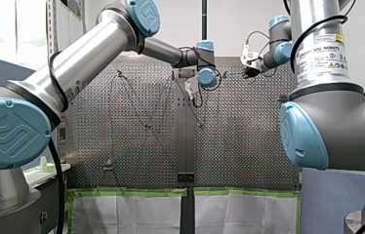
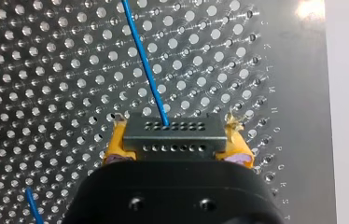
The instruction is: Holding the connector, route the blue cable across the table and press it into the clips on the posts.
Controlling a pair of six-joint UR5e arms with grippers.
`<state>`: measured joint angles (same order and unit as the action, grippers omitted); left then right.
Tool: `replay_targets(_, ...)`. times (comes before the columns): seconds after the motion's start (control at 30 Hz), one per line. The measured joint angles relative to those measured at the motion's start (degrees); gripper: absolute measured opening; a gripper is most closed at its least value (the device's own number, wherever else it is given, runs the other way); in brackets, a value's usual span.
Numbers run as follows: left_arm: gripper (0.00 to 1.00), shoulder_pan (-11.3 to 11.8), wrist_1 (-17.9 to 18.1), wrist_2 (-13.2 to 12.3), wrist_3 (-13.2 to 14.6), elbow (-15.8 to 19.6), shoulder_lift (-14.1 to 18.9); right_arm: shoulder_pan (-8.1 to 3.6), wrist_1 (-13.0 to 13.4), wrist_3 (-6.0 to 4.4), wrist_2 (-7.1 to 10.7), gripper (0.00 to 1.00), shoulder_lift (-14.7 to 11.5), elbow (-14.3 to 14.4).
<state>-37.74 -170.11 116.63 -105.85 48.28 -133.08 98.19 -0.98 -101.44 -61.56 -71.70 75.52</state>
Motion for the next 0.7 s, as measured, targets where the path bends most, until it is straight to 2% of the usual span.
replay_targets(0.23, 0.00, -0.2, -0.8, 0.1, 0.0, 0.0, 0.0, -0.40, 0.0, 0.07, 0.64, 0.00, 0.6, -0.6)
replay_targets(0.27, 0.05, -0.2, -1.0, 0.1, 0.0, 0.0, 0.0, -0.51, 0.0, 0.10, 0.70, 0.00, 0.6, -0.6)
replay_targets(0.3, 0.22, -0.3, -1.1, 0.0, 0.0, 0.0, 0.0, -0.65, 0.0, 0.14, 0.75, 0.00, 0.7, -0.6)
replay_targets(0.33, 0.22, -0.3, -1.3, 0.0, -0.1, 0.0, 0.0, -0.75, 0.0, 0.17, 0.77, 0.00, 0.7, -0.6)
replay_targets(0.37, 0.33, -0.4, -1.5, 0.0, -0.1, 0.0, 0.0, -0.83, 0.0, 0.19, 0.78, 0.00, 0.7, -0.6)
replay_targets(0.4, 0.33, -0.4, -1.7, 0.0, -0.2, 0.0, 0.0, -0.93, 0.0, 0.22, 0.79, 0.00, 0.8, -0.6)
replay_targets(0.43, 0.51, -0.5, -1.9, 0.0, -0.2, 0.0, 0.0, -1.00, 0.0, 0.23, 0.78, 0.00, 0.8, -0.7)
replay_targets(0.47, 0.62, -0.5, -2.2, 0.0, -0.2, 0.0, 0.0, -1.02, 0.0, 0.24, 0.78, 0.00, 0.8, -0.7)
replay_targets(0.5, 0.62, -0.5, -2.3, 0.0, -0.1, 0.0, 0.0, -1.03, 0.0, 0.26, 0.79, 0.00, 0.8, -0.7)
replay_targets(0.53, 0.74, -0.6, -2.5, 0.0, -0.1, 0.0, 0.0, -1.04, 0.0, 0.29, 0.81, 0.00, 0.8, -0.7)
replay_targets(0.57, 0.95, -0.6, -2.7, 0.0, 0.0, 0.0, 0.0, -1.05, 0.0, 0.30, 0.83, 0.00, 0.8, -0.7)
replay_targets(0.6, 0.95, -0.6, -2.9, 0.0, 0.0, 0.0, 0.0, -1.04, 0.0, 0.31, 0.86, 0.00, 0.8, -0.7)
replay_targets(0.63, 1.00, -0.7, -3.1, 0.0, 0.0, 0.0, 0.0, -1.04, 0.0, 0.33, 0.87, 0.00, 0.8, -0.7)
replay_targets(0.7, 1.00, -0.8, -3.8, 0.1, 0.0, 0.0, 0.0, -1.03, 0.0, 0.37, 0.89, 0.00, 0.8, -0.6)
